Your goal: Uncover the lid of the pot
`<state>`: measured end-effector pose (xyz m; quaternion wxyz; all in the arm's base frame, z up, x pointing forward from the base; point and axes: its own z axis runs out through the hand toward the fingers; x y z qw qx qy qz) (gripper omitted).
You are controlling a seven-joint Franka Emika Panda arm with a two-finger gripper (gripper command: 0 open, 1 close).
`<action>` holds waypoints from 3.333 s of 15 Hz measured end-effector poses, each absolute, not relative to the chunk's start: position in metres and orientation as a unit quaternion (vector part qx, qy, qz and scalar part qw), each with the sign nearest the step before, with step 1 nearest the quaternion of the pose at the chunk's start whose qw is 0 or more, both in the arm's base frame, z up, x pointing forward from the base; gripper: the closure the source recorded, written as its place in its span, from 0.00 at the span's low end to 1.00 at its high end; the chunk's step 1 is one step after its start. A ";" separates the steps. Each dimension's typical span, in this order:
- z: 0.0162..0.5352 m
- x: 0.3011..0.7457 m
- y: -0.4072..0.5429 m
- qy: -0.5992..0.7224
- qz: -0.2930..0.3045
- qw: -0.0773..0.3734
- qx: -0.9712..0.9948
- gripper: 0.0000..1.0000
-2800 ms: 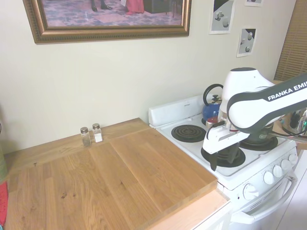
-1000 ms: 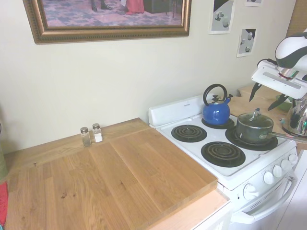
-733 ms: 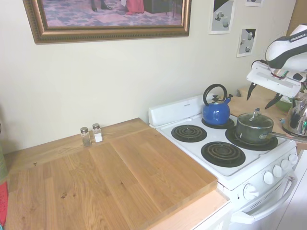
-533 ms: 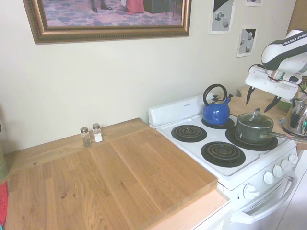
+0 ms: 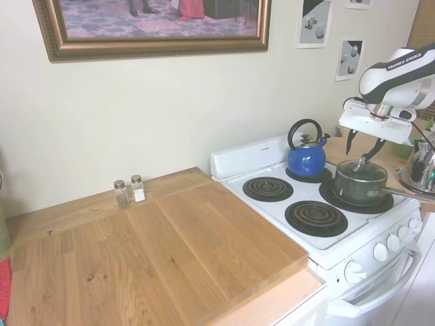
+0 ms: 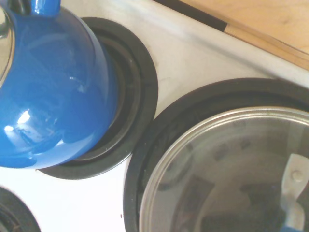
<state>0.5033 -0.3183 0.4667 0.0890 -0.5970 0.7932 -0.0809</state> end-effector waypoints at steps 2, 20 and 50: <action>0.465 0.501 -0.321 0.794 -0.079 0.088 -0.597 1.00; 0.527 0.466 -0.278 0.759 -0.139 0.078 -0.632 1.00; 0.376 0.581 0.182 0.501 -0.113 -0.154 -0.844 0.00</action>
